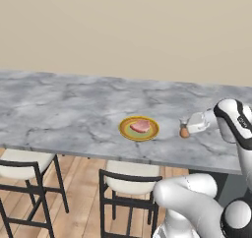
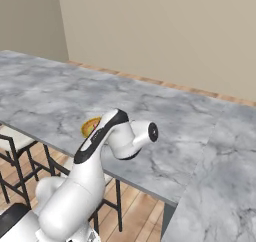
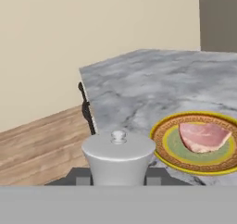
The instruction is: Retrieve the shaker from the cabinet and place it next the steak on a plate on the dining table.
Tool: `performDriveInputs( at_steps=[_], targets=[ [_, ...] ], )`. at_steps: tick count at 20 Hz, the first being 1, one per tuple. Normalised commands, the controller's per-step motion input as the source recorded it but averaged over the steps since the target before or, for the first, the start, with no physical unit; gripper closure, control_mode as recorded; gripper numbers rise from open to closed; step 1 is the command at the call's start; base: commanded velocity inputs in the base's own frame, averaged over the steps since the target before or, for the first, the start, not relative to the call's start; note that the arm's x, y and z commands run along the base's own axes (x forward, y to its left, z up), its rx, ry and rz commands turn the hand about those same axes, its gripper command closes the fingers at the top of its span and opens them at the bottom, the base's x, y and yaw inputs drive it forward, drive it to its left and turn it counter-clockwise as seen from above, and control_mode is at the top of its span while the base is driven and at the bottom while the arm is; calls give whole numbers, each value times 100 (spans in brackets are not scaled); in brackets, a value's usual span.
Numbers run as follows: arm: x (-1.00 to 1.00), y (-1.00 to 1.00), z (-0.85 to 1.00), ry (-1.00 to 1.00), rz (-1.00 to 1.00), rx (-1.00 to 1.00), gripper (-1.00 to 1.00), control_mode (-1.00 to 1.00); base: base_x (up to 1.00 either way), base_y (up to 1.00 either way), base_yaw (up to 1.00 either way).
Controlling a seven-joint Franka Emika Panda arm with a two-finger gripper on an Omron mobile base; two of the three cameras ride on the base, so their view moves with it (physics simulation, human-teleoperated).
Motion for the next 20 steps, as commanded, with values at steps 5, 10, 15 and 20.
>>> performDriveInputs(
  at_steps=[5, 10, 15, 20],
  targets=[
    [7, 0, -34, 2, 1, 19, 100, -100, 0, 0, 0],
    [5, 0, -24, 0, 0, 11, 100, -100, 0, 0, 0],
    [0, 1, -1, -5, 0, 0, 100, -100, 0, 0, 0],
    [0, 0, 0, -16, 0, 0, 100, -100, 0, 0, 0]
  ],
)
